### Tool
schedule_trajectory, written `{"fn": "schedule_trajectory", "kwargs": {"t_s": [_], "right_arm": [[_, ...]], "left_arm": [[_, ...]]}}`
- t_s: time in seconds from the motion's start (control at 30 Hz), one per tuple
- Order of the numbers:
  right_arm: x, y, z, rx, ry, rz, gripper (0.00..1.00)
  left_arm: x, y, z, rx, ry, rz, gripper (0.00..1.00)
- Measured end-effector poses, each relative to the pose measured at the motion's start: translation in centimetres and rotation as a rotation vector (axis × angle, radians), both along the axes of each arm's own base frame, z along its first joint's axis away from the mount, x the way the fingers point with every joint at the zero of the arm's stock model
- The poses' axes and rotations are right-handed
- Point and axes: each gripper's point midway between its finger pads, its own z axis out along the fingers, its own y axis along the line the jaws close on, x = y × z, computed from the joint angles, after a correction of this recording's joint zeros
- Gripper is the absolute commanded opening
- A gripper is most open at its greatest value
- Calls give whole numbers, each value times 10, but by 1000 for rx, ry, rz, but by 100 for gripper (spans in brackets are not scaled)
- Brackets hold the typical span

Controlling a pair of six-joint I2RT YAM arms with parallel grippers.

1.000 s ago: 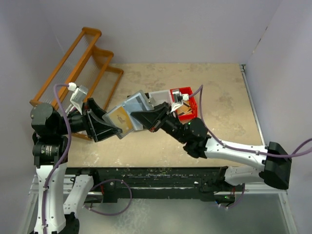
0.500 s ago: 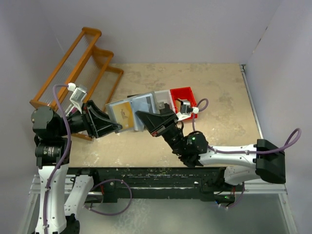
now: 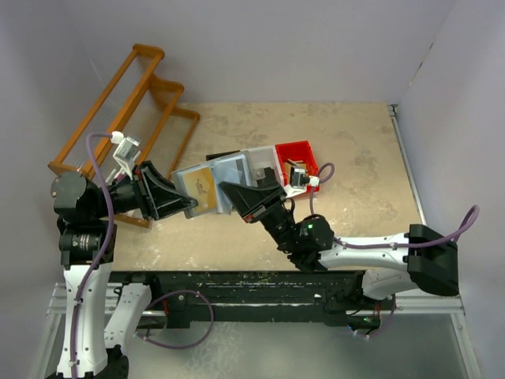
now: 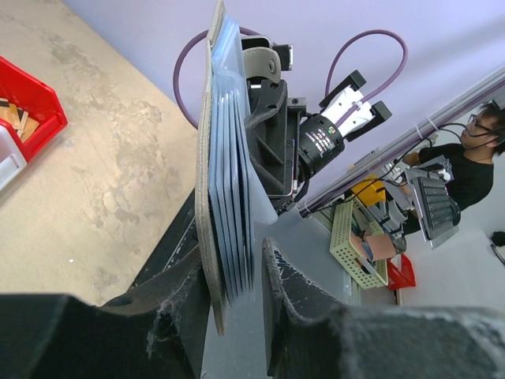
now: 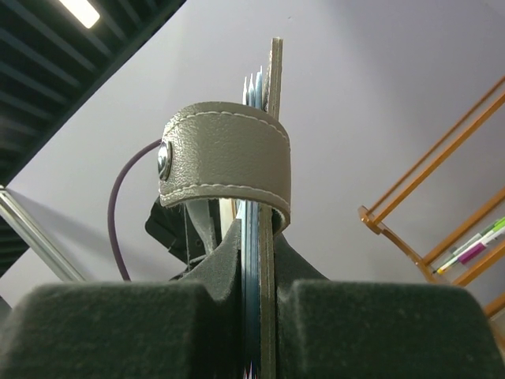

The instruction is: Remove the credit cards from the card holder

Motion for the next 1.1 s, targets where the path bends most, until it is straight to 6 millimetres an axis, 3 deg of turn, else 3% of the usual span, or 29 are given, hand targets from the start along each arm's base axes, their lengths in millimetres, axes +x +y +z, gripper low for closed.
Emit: {"fn": "schedule_trajectory", "kwargs": {"t_s": [0.1,0.27,0.33,0.43,0.5,0.57,0.7,0.8,0.93,1.03,1.1], "right_arm": [[-1,0,1,6,-2,4,18],[-6,1,1,5,-11,34,64],[-9,-3,-4,-21,-11,40,75],[-10,-19,-8,-71,-2,24,83],[0,-36,-6,-134,16,-17,84],[21,-57,-4,-225,58,-97,84],[59,-102,1,-390,136,-272,76],[59,-123,2,-497,138,-318,68],[45,-100,21,-587,55,-202,63],[34,-54,39,-617,-45,-34,60],[28,-21,34,-645,-96,91,58]], "left_arm": [[1,0,0,-6,4,-3,23],[5,0,-2,-3,13,-2,11],[8,0,-6,8,22,2,8],[17,2,-11,45,22,25,6],[25,5,-13,80,16,53,4],[35,8,-15,128,-1,97,4],[52,19,-30,234,-10,182,3],[59,26,-49,303,22,222,3],[67,32,-68,360,71,240,3],[67,33,-73,377,81,236,3],[64,32,-73,375,75,222,3]]}}
